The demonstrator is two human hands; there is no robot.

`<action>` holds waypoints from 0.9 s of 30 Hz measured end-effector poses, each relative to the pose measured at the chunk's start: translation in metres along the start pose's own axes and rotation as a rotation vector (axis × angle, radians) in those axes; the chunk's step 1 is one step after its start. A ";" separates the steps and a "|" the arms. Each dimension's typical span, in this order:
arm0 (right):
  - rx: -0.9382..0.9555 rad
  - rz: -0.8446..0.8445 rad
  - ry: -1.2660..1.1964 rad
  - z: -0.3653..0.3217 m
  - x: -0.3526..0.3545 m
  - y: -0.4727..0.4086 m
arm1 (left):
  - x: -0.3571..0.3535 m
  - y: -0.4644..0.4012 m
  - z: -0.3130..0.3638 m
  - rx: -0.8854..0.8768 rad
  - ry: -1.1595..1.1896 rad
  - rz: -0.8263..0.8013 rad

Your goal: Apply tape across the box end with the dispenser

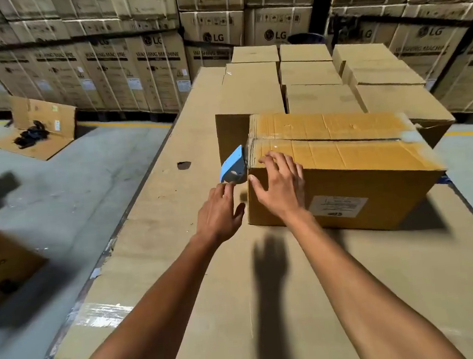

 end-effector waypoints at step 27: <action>-0.216 -0.591 0.016 0.009 -0.027 -0.007 | -0.030 -0.099 -0.022 -0.426 0.203 -0.187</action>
Point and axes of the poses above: each hand's wrist, its own y-axis away from the middle knuckle, its own x-axis out of the back of the hand, z = x × y, the point moved 8 cm from there along -y, towards the middle knuckle, and after that the axes turned 11 degrees about x, right-handed, at the moved point
